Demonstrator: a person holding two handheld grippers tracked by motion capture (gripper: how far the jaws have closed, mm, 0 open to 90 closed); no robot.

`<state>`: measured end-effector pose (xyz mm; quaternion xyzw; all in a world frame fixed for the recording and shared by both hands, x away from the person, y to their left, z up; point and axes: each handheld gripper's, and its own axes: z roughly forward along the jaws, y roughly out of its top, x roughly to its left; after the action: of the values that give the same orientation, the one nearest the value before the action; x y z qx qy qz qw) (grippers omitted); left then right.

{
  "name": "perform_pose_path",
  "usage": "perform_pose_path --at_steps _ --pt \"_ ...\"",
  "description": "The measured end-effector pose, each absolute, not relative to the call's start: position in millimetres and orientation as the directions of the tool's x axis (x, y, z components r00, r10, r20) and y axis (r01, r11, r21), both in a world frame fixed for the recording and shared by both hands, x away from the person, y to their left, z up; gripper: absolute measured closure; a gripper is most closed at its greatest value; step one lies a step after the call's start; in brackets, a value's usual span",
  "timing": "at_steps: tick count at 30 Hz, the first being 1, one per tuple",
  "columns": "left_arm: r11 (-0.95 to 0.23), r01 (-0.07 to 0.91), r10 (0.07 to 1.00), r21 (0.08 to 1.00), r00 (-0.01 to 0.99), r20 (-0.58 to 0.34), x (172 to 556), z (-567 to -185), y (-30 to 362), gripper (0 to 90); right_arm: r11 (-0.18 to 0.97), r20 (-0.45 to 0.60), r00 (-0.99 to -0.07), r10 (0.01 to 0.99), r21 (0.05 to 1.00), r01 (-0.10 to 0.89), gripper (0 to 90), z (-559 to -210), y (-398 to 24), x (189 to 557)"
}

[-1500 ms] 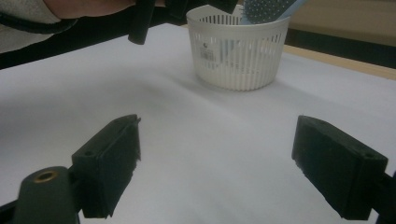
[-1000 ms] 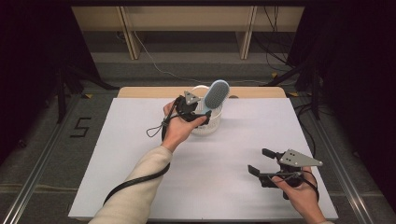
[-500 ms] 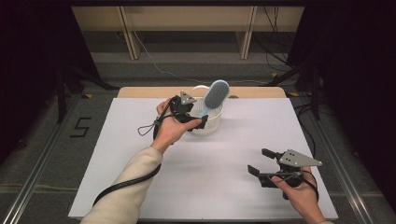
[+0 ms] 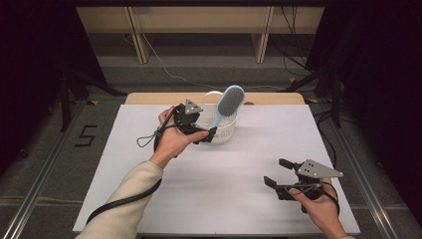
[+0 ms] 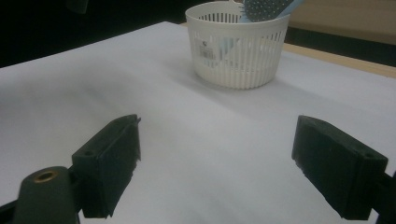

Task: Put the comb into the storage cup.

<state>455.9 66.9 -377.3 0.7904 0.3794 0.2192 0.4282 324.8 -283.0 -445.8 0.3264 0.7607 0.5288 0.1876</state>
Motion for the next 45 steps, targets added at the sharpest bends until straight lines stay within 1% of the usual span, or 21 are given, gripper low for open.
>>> perform_pose_path --at_steps 10,20,32,36,45 --pt "-0.349 0.408 0.772 0.843 0.635 0.012 442.9 -379.5 81.9 1.1 0.228 0.057 -0.715 0.697 0.927 0.296 16.0 -445.5 -282.8 324.5" --pt "-0.354 0.378 0.757 0.855 0.653 0.025 432.6 -380.2 93.7 1.1 0.228 0.059 -0.715 0.696 0.927 0.298 16.0 -444.5 -283.0 323.6" --pt "-0.361 0.354 0.726 0.863 0.687 0.022 420.2 -381.3 98.5 1.2 0.225 0.057 -0.715 0.697 0.929 0.293 16.0 -444.3 -283.0 323.7" --pt "-0.351 0.353 0.709 0.867 0.705 -0.001 414.4 -382.6 103.5 1.2 0.226 0.056 -0.715 0.697 0.929 0.292 16.0 -444.2 -283.1 323.6" --pt "-0.337 0.367 0.707 0.867 0.707 -0.025 401.1 -387.9 116.3 1.5 0.230 0.052 -0.716 0.697 0.928 0.292 16.0 -444.0 -282.7 323.4"
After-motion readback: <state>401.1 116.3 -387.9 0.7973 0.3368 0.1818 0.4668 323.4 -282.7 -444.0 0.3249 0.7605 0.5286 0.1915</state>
